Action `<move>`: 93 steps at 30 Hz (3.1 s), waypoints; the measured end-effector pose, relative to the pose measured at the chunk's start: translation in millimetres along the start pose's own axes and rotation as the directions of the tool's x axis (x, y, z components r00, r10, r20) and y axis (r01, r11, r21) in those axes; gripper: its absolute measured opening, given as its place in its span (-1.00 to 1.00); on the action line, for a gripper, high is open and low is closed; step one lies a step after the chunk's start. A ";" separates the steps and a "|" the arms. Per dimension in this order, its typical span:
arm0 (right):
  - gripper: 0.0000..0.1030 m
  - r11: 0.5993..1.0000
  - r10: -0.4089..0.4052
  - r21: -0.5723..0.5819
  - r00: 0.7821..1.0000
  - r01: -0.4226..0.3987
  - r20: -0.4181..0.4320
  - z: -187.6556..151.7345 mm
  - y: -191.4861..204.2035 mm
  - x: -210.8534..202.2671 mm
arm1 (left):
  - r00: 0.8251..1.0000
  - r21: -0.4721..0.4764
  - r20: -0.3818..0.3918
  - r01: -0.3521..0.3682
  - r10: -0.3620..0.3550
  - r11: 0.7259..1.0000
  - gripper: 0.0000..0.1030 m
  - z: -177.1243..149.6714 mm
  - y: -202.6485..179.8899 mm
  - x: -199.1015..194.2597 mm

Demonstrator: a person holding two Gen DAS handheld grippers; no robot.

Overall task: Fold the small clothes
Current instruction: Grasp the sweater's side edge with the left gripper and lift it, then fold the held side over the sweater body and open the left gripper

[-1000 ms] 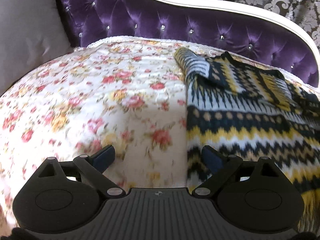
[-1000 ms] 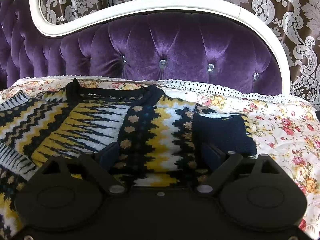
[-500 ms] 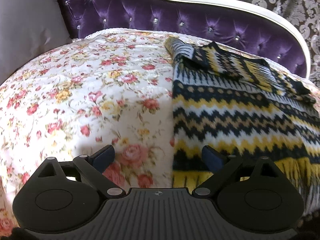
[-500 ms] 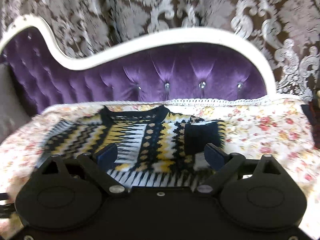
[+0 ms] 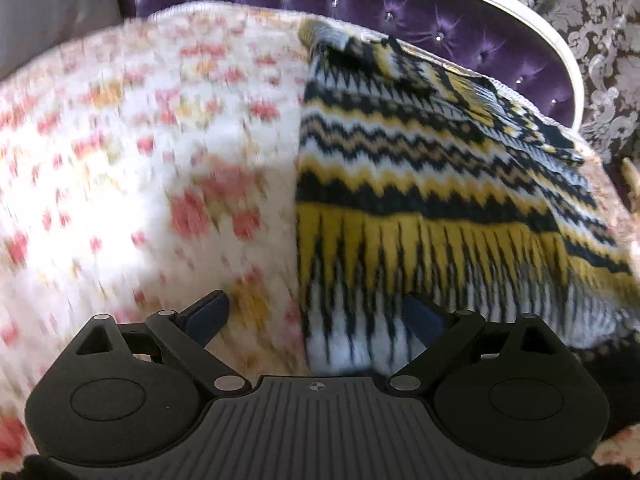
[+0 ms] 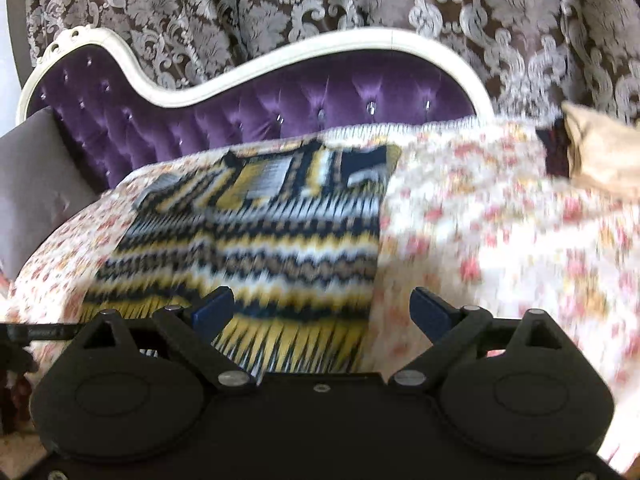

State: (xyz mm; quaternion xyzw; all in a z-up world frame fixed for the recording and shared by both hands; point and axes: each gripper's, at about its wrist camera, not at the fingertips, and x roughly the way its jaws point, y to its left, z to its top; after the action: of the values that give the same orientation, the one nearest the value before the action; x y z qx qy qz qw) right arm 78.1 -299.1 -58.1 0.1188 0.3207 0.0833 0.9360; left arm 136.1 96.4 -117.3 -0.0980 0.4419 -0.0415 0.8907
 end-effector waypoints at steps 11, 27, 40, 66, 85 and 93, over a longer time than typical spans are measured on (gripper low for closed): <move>0.83 0.992 0.093 0.088 0.992 -0.086 -0.080 -42.8 11.3 1.1 | 1.000 0.068 -0.007 0.022 -0.021 0.997 0.83 -12.8 -10.0 0.9; -0.67 0.972 0.203 0.130 0.977 -0.194 -0.061 -41.2 14.8 9.1 | 0.981 -0.018 0.063 0.186 -0.184 0.982 -0.79 -12.5 -3.4 -20.3; -0.76 0.910 0.309 0.270 0.949 -0.313 0.057 -21.9 3.2 7.2 | 0.947 -0.095 0.174 0.288 -0.269 0.953 -0.80 12.9 1.8 -45.8; -0.56 0.876 0.191 0.441 0.980 -0.193 0.051 62.1 -74.3 134.9 | 0.973 -0.034 0.162 0.174 -0.166 0.984 -0.26 138.0 1.3 37.3; 0.01 0.999 0.004 0.036 1.000 -0.004 -0.008 53.6 -62.5 88.6 | 0.967 0.590 0.237 -0.216 0.089 0.778 -0.19 63.6 -55.8 19.7; 0.01 0.975 -0.053 -0.218 0.998 0.043 -0.042 40.0 -40.5 91.9 | 0.967 0.689 0.252 -0.212 0.045 0.693 -0.20 58.6 -77.2 25.8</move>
State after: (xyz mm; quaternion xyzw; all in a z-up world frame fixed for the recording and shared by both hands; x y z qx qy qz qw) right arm 177.9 -323.4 -92.0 0.0060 0.3346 0.0982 0.9372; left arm 199.4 24.9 -86.5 0.2803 0.2982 -0.1350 0.9024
